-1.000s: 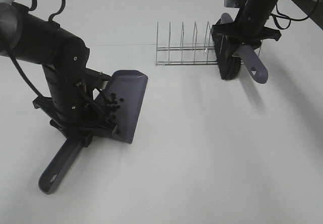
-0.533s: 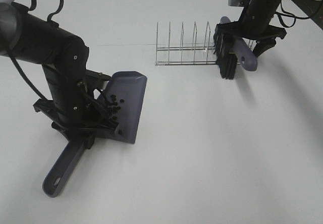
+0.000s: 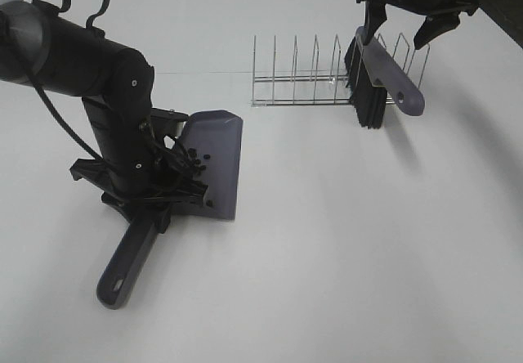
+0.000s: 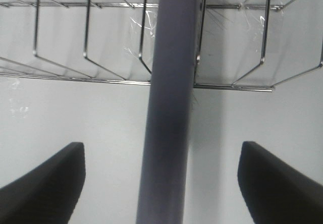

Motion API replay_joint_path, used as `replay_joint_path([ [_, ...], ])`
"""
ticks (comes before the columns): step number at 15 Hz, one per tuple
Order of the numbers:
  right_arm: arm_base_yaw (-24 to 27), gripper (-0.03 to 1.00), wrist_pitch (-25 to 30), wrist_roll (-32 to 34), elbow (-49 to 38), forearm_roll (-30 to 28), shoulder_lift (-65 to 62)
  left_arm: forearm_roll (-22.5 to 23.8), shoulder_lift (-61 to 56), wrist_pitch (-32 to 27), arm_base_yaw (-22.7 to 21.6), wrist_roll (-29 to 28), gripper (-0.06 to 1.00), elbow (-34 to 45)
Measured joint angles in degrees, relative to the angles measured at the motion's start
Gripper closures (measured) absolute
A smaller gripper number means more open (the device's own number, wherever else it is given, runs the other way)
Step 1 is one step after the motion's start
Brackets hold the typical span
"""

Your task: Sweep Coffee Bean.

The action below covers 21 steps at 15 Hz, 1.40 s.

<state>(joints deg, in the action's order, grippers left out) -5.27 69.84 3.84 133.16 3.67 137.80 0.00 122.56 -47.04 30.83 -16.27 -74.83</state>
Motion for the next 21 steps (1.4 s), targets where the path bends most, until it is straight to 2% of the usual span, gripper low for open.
replay_joint_path([
  [1, 0.0, 0.28, 0.0, -0.1, -0.5, 1.2, -1.3, 0.0, 0.4, 0.1, -0.3, -0.5, 0.62, -0.7],
  [4, 0.0, 0.30, 0.0, -0.1, -10.7, 6.1, -9.6, 0.0, 1.7, 0.2, -1.5, -1.1, 0.62, -2.8],
  [8, 0.0, 0.30, 0.0, -1.3, -22.8, 6.7, -18.4, 0.0, 2.1, 0.3, -1.5, -1.3, 0.62, -3.3],
  [9, 0.0, 0.30, -0.1, -1.8, -26.1, 6.5, -21.0, -0.3, 2.1, 0.3, -1.5, -1.3, 0.59, -3.3],
  [11, 0.0, 0.30, 0.0, -2.2, -32.9, 6.2, -26.5, -0.9, 2.2, 0.1, -1.6, -1.3, 0.44, -3.3],
  [13, 0.0, 0.30, 0.0, -3.2, -39.6, 6.1, -31.7, -1.5, 1.9, -0.5, -1.6, -0.7, 0.36, -3.3],
  [16, 0.0, 0.30, 0.1, -3.8, -44.0, 6.1, -36.0, -1.9, 0.1, -3.6, -1.6, -0.6, 0.35, -3.0],
  [21, 0.0, 0.30, 0.1, -4.2, -49.0, 5.1, -42.5, -0.7, -9.9, -8.8, -1.8, 1.9, 0.35, -2.9],
])
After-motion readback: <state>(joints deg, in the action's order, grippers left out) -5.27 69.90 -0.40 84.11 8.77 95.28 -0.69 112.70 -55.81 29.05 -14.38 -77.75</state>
